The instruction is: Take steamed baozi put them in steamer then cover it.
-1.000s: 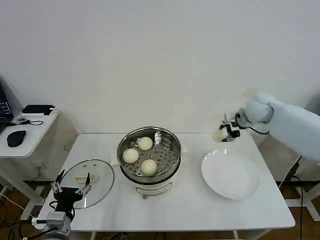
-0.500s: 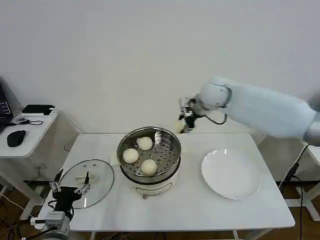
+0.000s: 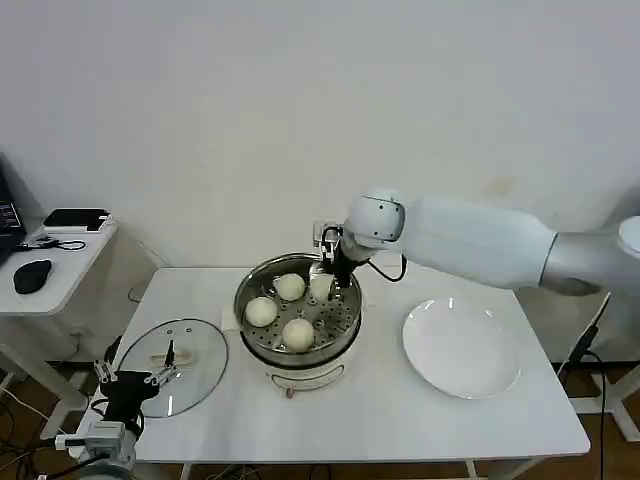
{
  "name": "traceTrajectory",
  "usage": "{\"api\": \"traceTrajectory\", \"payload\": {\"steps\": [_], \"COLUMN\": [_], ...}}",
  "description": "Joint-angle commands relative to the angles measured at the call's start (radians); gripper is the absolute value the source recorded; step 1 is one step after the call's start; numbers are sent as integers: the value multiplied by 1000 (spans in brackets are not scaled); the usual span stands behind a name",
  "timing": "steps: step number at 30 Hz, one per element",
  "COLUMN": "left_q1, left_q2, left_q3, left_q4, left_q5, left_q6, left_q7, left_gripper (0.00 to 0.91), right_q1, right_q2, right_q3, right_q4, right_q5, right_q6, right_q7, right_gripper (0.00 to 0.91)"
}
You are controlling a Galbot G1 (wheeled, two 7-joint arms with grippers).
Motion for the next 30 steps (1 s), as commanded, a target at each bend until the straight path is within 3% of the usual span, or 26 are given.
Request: {"api": "traceTrajectory", "payload": {"steps": [1,13,14,15,26,30], "left_q1": [2,4,4,3,4,5], "left_q2": [1,-3,-3,-3,-4,-7], "left_q3": [-3,1,2,2,-3,1], "left_q4": [-1,1,2,2,0,-1], "left_q5": [0,1,1,1,1,2], "left_q6": [0,0,0,0,1,1], "left_q7": [1,0,0,0,0,0], "left_gripper": [907,907,907,907,907,907], "right_q1": [-84,-99,-100,-101,-41,4], "right_q2": [34,39,38,36,-32,-125], "right_q3": [11,20,23,32,87,124], "right_q4": [-46,-56,-55,-54,34,152], "right_q5": [0,-23,-23,-23,-11,25], "right_q6": [-39,-34,-34,-35,-35,-38], "right_q7": [19,25,26,32,56,95], "right_gripper": [615,625,675,907,907,907]}}
